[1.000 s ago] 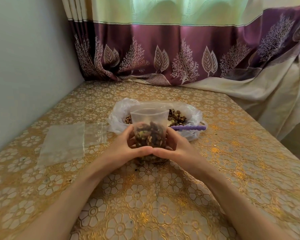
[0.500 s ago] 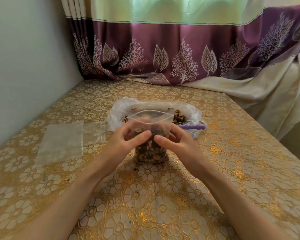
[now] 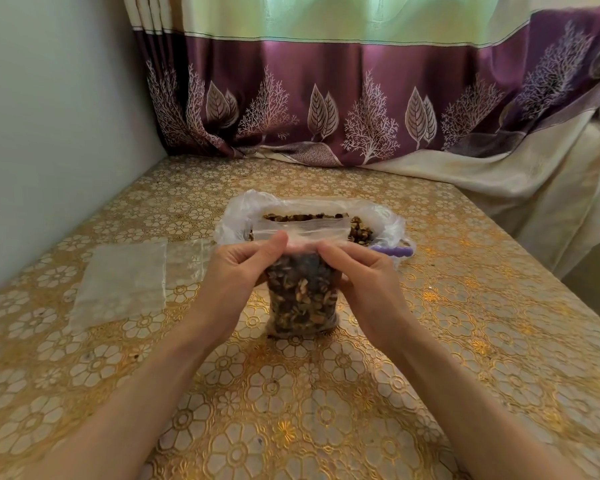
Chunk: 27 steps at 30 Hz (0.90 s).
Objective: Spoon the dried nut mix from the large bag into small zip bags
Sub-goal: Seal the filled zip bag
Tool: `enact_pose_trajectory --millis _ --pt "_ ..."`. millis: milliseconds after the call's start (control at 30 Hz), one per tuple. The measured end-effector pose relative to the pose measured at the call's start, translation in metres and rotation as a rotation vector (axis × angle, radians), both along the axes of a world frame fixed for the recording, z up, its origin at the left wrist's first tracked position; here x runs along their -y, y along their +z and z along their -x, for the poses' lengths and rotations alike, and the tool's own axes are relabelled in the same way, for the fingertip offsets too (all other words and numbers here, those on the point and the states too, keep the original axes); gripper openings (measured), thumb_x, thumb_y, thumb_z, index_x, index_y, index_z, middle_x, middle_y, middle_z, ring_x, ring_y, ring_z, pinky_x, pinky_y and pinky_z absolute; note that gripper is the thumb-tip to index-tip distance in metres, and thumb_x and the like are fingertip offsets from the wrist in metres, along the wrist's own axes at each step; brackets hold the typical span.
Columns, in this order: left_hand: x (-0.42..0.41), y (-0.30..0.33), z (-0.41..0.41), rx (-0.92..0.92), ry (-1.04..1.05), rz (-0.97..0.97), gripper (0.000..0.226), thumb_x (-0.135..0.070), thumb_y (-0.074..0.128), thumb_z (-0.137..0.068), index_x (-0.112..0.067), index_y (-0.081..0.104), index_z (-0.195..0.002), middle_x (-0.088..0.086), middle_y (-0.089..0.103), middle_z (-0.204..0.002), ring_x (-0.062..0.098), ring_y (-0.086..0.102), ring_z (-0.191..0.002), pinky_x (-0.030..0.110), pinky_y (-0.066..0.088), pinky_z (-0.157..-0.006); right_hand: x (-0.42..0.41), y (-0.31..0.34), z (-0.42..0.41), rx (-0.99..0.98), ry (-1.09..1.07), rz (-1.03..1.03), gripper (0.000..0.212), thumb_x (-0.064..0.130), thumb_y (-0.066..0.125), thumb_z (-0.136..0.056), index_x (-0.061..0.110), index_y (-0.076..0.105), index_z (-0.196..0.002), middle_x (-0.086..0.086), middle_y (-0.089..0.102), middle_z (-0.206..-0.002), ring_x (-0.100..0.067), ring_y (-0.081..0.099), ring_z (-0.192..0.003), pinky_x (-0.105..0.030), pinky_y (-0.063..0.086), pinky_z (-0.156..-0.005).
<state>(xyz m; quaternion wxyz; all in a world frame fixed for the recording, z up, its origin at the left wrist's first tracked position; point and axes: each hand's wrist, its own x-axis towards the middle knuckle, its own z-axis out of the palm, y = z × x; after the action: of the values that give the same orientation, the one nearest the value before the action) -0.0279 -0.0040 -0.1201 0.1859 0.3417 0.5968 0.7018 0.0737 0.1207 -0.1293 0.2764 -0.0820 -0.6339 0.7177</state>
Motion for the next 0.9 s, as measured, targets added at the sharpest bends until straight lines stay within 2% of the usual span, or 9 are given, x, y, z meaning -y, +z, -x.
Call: enact_pose_trajectory --millis 100,267,433,633,767,900 --pt "0.000 0.002 -0.001 -0.013 -0.016 -0.048 0.027 -0.041 0.060 -0.071 -0.022 0.077 -0.080 0.005 0.074 -0.089 0.019 0.066 -0.091 0.025 0.049 -0.077 0.002 0.002 0.000 -0.015 0.025 0.101 0.023 0.035 0.063 -0.074 0.017 0.078 -0.079 -0.005 0.069 -0.086 -0.014 0.060 -0.087 -0.031 0.044 -0.083" --pt "0.000 0.004 -0.002 0.004 0.001 -0.120 0.022 -0.025 0.062 -0.072 -0.018 0.076 -0.087 0.006 0.074 -0.090 0.023 0.067 -0.096 0.027 0.052 -0.077 -0.005 0.010 -0.002 -0.094 0.071 0.322 0.015 0.019 0.067 -0.068 0.014 0.077 -0.079 -0.001 0.071 -0.082 -0.009 0.063 -0.081 -0.026 0.048 -0.077" --pt "0.002 0.005 -0.002 0.008 -0.015 -0.103 0.023 -0.025 0.057 -0.078 -0.015 0.074 -0.091 0.008 0.074 -0.084 0.018 0.068 -0.087 0.024 0.051 -0.074 -0.005 0.012 -0.005 -0.076 0.031 0.286 0.019 0.027 0.068 -0.066 0.017 0.077 -0.078 0.002 0.069 -0.077 -0.006 0.061 -0.078 -0.027 0.045 -0.075" --pt "0.005 0.005 -0.001 -0.052 -0.034 -0.082 0.025 -0.028 0.053 -0.082 -0.016 0.074 -0.091 0.010 0.074 -0.087 0.024 0.069 -0.087 0.031 0.056 -0.077 -0.005 0.013 -0.008 -0.056 -0.019 0.256 0.017 0.024 0.064 -0.070 0.014 0.076 -0.077 0.001 0.069 -0.074 -0.009 0.061 -0.073 -0.025 0.046 -0.072" --pt "0.009 0.008 0.002 -0.058 0.034 -0.120 0.023 -0.033 0.067 -0.069 -0.017 0.076 -0.084 0.009 0.074 -0.086 0.025 0.070 -0.084 0.026 0.056 -0.071 -0.005 0.016 -0.010 -0.037 -0.077 0.241 0.014 0.022 0.065 -0.068 0.012 0.073 -0.074 0.000 0.068 -0.071 -0.011 0.063 -0.069 -0.023 0.050 -0.065" --pt "0.010 0.010 0.005 -0.022 0.073 -0.146 0.026 -0.033 0.073 -0.059 -0.016 0.076 -0.078 0.008 0.074 -0.082 0.023 0.071 -0.077 0.025 0.057 -0.068 -0.007 0.018 -0.011 -0.031 -0.103 0.249 0.013 0.020 0.066 -0.066 0.010 0.070 -0.073 -0.001 0.068 -0.069 -0.013 0.066 -0.068 -0.024 0.053 -0.063"
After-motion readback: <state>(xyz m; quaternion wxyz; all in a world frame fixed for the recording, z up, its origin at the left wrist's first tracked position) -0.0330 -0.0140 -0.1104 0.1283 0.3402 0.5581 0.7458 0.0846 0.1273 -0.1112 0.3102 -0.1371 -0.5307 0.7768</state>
